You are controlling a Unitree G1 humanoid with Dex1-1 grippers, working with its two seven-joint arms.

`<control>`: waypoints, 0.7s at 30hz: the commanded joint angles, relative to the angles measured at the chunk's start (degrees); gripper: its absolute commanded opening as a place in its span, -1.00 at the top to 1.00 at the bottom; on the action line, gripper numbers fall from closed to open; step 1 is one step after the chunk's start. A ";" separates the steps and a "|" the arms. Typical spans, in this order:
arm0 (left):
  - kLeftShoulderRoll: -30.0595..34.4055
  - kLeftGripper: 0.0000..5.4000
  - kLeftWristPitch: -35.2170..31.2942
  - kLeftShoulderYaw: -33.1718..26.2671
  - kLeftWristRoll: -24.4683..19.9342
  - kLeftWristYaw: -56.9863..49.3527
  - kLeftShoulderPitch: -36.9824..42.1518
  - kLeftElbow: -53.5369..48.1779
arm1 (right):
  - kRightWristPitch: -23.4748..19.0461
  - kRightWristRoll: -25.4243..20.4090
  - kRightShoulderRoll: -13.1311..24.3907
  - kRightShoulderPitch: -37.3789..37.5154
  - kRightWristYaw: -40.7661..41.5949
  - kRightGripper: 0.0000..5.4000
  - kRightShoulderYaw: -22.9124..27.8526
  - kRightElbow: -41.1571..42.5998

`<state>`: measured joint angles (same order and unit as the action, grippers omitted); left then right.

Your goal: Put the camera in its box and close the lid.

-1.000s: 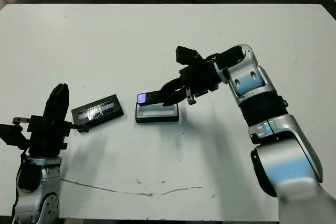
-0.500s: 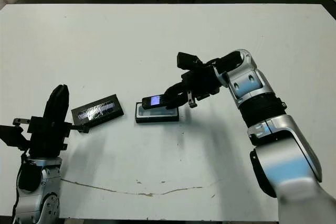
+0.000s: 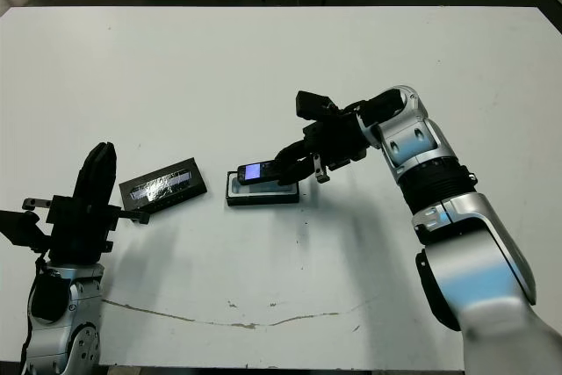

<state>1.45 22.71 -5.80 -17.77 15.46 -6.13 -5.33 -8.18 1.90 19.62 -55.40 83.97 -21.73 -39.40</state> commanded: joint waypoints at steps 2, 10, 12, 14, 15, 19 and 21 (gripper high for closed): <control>-0.06 1.00 -0.72 -0.35 -0.09 -0.34 -0.88 0.54 | -0.46 -0.27 -0.35 1.23 0.31 0.92 -0.23 0.54; 0.03 1.00 0.29 -0.45 -0.54 0.44 -0.63 1.39 | -0.58 -0.46 -0.67 1.81 0.62 0.92 -0.27 -0.08; 0.08 1.00 0.08 -0.43 -0.66 0.44 -0.71 1.29 | 0.43 0.02 -0.61 2.02 0.48 0.92 -0.65 0.19; 0.16 1.00 -0.21 -0.38 -0.64 0.41 -0.81 1.11 | 0.49 0.68 -0.42 2.22 0.08 0.92 -1.12 0.93; 0.21 1.00 -0.14 -0.36 -0.60 0.48 -0.80 1.12 | 0.29 0.87 -0.33 2.35 -0.02 0.92 -1.28 1.31; 0.12 1.00 0.48 -0.47 -0.70 0.69 -0.67 1.59 | -0.16 0.88 -0.33 3.01 -0.10 0.92 -1.48 1.88; 0.09 1.00 0.36 -0.43 -0.96 0.83 -0.68 1.49 | 0.02 1.03 -0.28 3.19 -0.11 0.92 -1.64 1.93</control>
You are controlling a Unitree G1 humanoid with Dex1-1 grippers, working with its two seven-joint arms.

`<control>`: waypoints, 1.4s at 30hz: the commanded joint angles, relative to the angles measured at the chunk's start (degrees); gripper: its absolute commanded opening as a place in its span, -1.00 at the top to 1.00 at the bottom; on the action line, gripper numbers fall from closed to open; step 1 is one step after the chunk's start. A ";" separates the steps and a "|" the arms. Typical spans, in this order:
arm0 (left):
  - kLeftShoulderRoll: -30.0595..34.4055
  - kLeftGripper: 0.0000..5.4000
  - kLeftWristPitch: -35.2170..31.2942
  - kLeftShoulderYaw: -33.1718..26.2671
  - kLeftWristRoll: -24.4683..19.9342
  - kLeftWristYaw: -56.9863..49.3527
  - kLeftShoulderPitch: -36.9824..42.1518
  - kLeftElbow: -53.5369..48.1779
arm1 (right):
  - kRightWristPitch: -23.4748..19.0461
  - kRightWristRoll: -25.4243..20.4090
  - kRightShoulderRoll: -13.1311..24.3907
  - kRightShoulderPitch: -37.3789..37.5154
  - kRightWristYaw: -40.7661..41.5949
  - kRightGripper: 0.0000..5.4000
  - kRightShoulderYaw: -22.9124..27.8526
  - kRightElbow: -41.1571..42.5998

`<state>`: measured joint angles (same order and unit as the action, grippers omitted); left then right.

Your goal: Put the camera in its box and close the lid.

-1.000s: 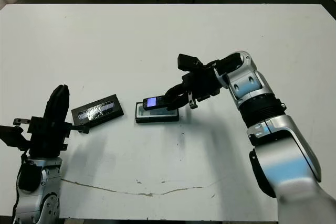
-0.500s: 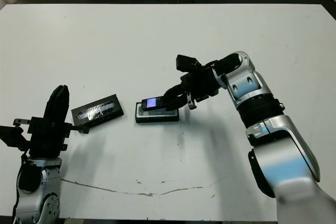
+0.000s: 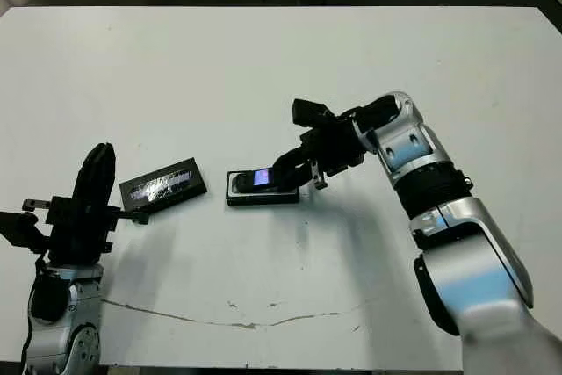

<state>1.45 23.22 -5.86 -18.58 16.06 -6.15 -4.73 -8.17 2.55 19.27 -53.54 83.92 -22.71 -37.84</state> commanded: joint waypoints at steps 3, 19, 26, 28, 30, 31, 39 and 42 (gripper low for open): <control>-0.04 1.00 -0.40 -0.34 -0.36 0.15 -0.72 0.79 | -0.21 0.55 0.22 1.36 0.13 0.92 -0.93 0.68; -0.07 1.00 -0.38 -0.20 -0.39 0.44 -0.89 0.88 | 0.32 2.13 -0.67 1.43 -2.49 0.92 -3.04 2.71; 0.03 1.00 -0.14 -0.29 -1.12 1.08 -0.89 1.21 | 0.69 3.57 -2.77 0.62 -3.09 0.92 -5.01 1.79; 0.14 1.00 -0.25 -0.32 -1.22 1.19 -0.90 1.20 | 1.54 3.95 -3.27 0.56 -3.11 0.92 -5.56 1.48; 0.22 1.00 -0.30 -0.35 -1.40 1.40 -0.91 1.25 | 2.11 4.46 -3.58 0.54 -3.32 0.92 -6.05 1.48; 0.21 1.00 -0.36 -0.37 -1.39 1.36 -0.95 1.22 | 2.70 4.50 -3.76 0.59 -3.31 0.92 -6.13 1.36; 0.13 1.00 0.59 -0.53 -0.79 1.43 -0.74 1.79 | 5.70 6.00 -4.54 0.29 -3.49 0.92 -7.23 0.32; 0.27 1.00 0.74 -0.55 -1.23 2.03 -0.61 2.06 | 3.26 6.14 -4.45 0.50 -3.51 0.92 -7.29 1.08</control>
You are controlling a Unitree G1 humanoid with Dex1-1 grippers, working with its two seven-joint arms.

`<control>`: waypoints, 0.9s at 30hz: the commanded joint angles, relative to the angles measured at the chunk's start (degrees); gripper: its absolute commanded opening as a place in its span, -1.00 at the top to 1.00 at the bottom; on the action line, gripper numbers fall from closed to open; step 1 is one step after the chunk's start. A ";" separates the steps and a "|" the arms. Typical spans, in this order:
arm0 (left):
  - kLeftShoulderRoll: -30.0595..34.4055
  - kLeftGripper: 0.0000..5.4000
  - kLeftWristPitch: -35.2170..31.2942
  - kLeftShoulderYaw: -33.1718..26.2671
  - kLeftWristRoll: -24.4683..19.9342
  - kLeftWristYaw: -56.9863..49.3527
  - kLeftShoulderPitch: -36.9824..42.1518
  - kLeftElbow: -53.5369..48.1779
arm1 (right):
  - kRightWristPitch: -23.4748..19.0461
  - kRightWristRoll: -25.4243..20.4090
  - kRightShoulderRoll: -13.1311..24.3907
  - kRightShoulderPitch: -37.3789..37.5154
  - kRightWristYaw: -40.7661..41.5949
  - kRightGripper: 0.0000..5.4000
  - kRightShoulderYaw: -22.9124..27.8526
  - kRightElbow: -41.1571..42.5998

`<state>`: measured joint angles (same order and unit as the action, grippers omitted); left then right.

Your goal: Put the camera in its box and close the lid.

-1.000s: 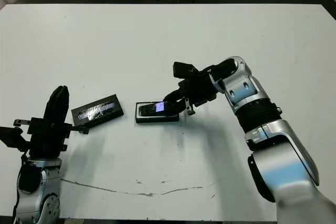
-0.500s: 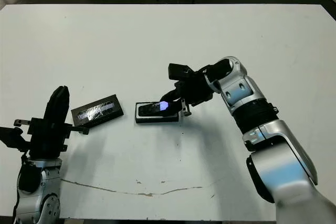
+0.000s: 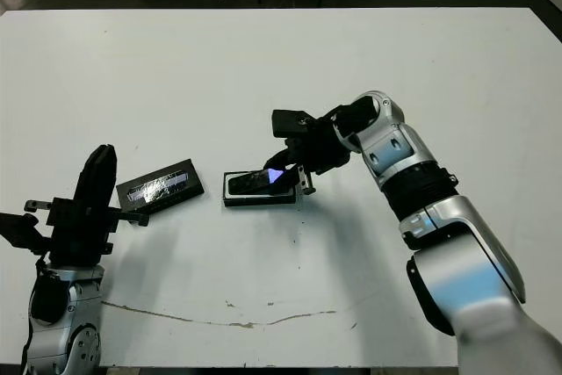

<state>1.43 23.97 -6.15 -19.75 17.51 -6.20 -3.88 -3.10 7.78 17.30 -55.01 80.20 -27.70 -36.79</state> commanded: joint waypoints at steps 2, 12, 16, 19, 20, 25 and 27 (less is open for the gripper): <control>0.17 1.00 0.00 -0.33 -0.17 0.69 -0.49 1.34 | -3.35 0.87 -2.19 2.09 0.30 0.92 -2.28 0.85; -0.34 1.00 -0.65 -0.26 0.05 0.09 -0.75 0.77 | -5.86 -0.62 -0.54 1.13 0.71 0.28 -0.48 2.65; -0.21 1.00 -0.20 -0.34 0.54 0.06 -0.51 1.05 | -7.29 -1.22 -0.01 1.05 0.40 -0.02 0.50 3.45; -0.36 1.00 -0.66 -0.30 0.49 -0.26 -0.47 0.80 | -8.67 -1.69 0.52 1.01 0.26 -0.25 0.96 4.53; -0.36 1.00 -1.05 -0.26 0.29 -0.33 -0.54 0.54 | -9.63 -1.89 0.69 1.04 0.22 -0.34 1.11 5.10; -0.23 1.00 -0.43 -0.28 0.52 -0.09 -0.38 0.86 | -12.32 -2.45 1.64 1.20 0.02 -0.74 1.34 7.73; -0.17 1.00 -1.00 -0.15 0.55 -0.24 -0.52 0.38 | -12.01 -3.17 1.92 1.47 -0.02 -0.92 1.92 8.47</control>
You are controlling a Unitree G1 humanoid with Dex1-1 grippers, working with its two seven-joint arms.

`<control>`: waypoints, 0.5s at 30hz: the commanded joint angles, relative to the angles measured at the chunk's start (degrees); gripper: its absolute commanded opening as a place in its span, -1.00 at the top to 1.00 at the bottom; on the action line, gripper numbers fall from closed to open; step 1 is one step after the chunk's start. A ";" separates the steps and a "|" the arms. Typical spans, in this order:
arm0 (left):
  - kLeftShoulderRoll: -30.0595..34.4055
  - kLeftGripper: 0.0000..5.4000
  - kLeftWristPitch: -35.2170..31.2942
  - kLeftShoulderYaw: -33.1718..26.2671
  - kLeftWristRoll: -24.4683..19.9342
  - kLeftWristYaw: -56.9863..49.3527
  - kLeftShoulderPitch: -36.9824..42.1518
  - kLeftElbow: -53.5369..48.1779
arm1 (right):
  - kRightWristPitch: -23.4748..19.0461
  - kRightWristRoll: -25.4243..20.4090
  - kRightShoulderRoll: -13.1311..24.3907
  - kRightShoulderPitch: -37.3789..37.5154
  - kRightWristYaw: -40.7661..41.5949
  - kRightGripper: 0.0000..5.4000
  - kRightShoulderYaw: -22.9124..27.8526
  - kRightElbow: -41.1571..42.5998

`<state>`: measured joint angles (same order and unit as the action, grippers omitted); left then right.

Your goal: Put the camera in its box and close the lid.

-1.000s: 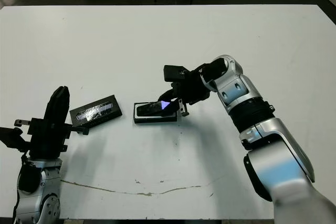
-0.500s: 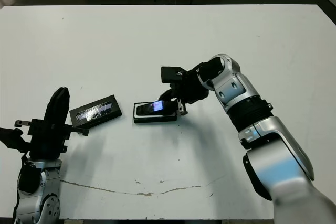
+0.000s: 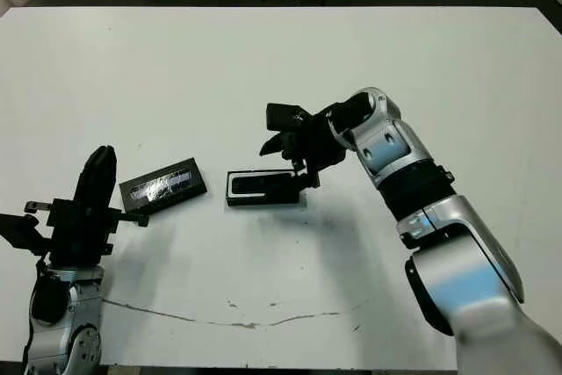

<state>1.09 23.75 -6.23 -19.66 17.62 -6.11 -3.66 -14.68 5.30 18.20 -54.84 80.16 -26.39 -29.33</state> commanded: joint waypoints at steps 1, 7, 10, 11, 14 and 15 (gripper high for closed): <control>0.16 1.00 -1.04 -0.03 0.55 -0.52 -0.67 -0.07 | -0.24 -1.15 1.14 1.39 0.12 -0.99 0.96 1.23; 0.12 1.00 -1.13 0.00 1.24 -1.12 -0.79 -0.29 | -1.23 -2.91 2.01 1.21 0.16 -0.99 2.08 2.32; 0.14 1.00 -1.24 0.05 0.62 -0.71 -0.70 -0.23 | -1.18 -3.77 2.53 1.19 -0.15 -0.99 3.11 3.06; 0.16 1.00 -1.18 0.06 0.78 -0.79 -0.70 -0.28 | -1.51 -4.18 2.76 1.27 -0.37 -0.98 3.63 3.55; 0.17 1.00 -0.80 0.01 1.15 -0.95 -0.71 -0.22 | -2.31 -5.86 3.79 1.95 -1.04 -0.99 5.94 5.81; 0.17 1.00 -0.65 -0.02 1.00 -0.78 -0.66 -0.06 | -3.04 -6.78 4.08 2.58 -1.55 -0.97 7.11 6.84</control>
<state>1.09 23.50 -6.13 -18.86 16.86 -6.12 -4.27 -16.41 -0.51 21.00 -53.97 79.43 -20.42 -23.59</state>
